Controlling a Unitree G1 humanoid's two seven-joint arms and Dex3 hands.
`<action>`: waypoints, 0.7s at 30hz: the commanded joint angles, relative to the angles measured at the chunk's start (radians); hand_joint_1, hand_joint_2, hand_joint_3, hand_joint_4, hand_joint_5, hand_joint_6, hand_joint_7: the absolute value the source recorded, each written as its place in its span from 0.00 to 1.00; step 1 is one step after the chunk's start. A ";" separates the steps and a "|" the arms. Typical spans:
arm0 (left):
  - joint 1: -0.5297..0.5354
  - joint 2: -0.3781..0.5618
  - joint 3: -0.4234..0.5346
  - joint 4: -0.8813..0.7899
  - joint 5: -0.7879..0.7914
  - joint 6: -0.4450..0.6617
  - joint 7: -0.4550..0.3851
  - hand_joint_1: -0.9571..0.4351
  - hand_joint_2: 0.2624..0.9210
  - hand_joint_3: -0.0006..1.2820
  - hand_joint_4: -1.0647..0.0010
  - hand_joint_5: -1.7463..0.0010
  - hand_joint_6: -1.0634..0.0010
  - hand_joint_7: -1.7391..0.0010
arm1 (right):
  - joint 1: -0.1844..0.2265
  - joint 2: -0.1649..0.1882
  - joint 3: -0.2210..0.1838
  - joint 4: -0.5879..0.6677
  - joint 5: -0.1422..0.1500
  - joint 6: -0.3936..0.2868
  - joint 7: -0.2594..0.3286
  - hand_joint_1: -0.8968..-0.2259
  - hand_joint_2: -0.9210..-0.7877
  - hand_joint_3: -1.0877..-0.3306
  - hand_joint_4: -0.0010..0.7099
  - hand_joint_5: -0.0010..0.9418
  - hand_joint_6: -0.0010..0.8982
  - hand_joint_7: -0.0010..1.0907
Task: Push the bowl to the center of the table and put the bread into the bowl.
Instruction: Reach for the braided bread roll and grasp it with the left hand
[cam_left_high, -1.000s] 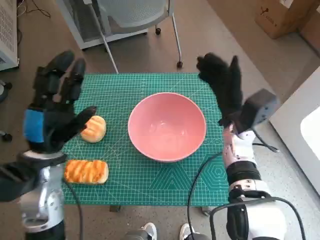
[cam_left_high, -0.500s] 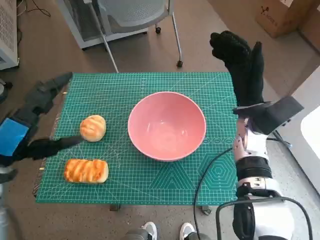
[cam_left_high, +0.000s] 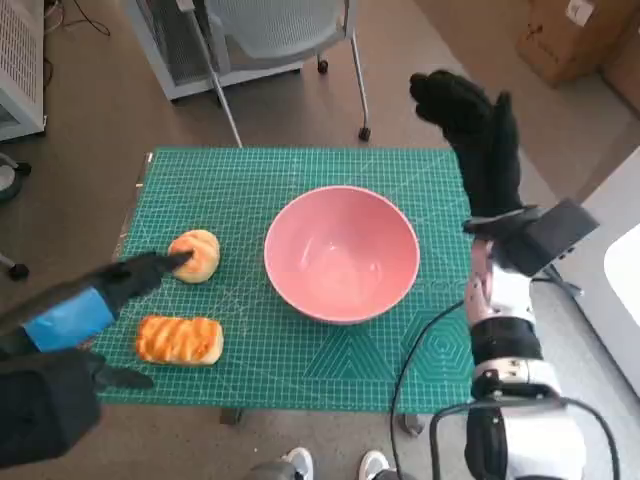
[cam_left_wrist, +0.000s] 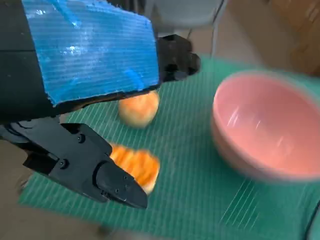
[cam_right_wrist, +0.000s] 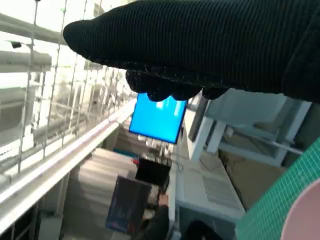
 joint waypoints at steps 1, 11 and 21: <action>0.023 0.029 -0.072 -0.001 0.069 0.015 0.013 0.69 0.64 0.01 0.99 1.00 0.84 0.97 | 0.025 0.003 -0.001 -0.005 0.024 0.035 0.018 0.46 0.00 0.75 0.34 0.01 0.46 0.02; 0.009 0.025 -0.226 0.075 0.168 -0.004 0.013 0.66 0.66 0.01 0.98 1.00 0.81 0.99 | 0.032 0.013 0.003 -0.023 0.044 0.050 0.025 0.47 0.00 0.75 0.34 0.01 0.47 0.01; -0.047 -0.034 -0.391 0.192 0.282 -0.045 0.054 0.61 0.68 0.01 0.96 1.00 0.80 0.99 | 0.036 0.020 0.002 -0.024 0.054 0.052 0.036 0.46 0.00 0.75 0.36 0.01 0.47 0.01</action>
